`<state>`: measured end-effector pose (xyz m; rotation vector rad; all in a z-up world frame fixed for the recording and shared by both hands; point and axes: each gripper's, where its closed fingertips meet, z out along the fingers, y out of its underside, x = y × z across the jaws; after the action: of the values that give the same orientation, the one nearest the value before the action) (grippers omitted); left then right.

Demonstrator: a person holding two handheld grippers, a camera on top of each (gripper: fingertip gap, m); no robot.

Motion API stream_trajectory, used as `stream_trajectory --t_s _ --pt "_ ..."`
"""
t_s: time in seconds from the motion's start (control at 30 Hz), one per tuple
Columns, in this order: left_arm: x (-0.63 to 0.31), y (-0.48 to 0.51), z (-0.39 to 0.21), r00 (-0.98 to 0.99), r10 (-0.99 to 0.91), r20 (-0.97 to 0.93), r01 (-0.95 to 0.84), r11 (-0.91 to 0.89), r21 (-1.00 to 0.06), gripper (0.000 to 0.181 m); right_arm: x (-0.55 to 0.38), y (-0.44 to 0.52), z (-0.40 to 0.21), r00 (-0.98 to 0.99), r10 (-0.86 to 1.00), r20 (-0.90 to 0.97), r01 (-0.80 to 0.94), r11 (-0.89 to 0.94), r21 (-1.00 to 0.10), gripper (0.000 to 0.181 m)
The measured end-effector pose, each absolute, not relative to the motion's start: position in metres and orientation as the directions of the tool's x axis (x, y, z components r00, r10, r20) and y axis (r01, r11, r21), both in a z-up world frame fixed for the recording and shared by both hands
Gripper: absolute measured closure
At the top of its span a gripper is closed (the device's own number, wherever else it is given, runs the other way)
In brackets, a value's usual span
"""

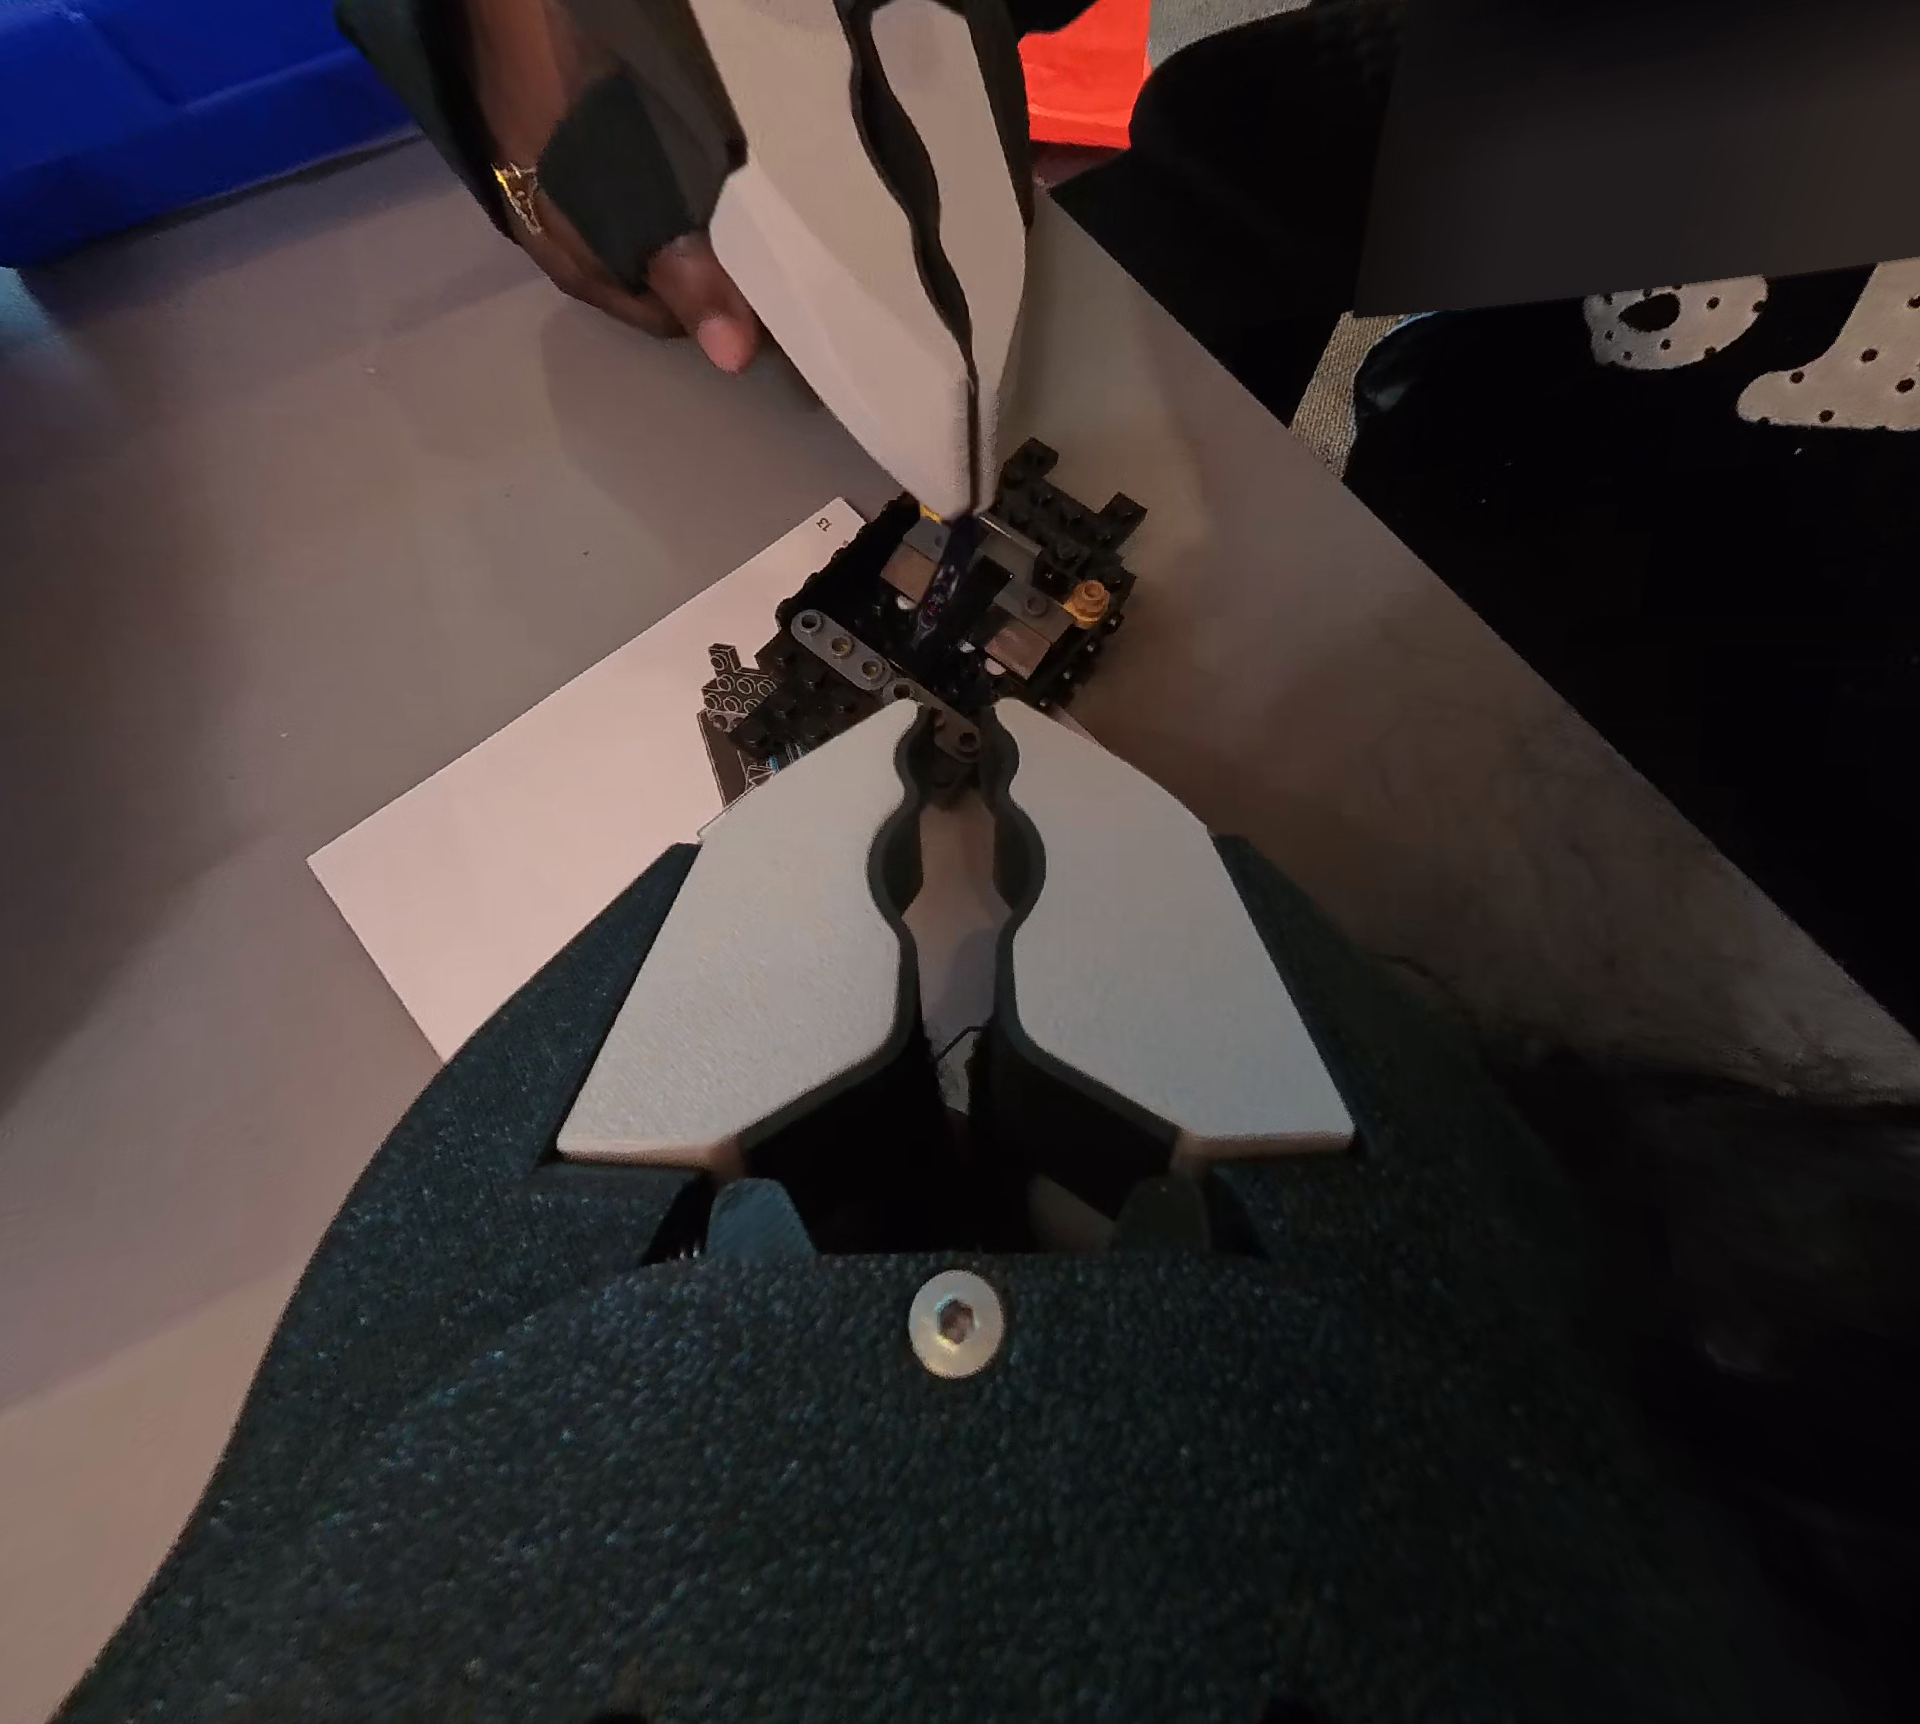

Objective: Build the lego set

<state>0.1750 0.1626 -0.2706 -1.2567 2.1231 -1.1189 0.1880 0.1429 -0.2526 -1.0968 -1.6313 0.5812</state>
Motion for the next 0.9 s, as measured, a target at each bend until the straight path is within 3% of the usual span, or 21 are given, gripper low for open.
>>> stream_trajectory --t_s 0.9 --pt "0.171 0.160 -0.273 -0.500 -0.864 0.055 -0.540 0.262 -0.800 0.174 0.188 0.141 -0.259 -0.099 0.886 0.453 0.397 0.453 -0.798 0.181"
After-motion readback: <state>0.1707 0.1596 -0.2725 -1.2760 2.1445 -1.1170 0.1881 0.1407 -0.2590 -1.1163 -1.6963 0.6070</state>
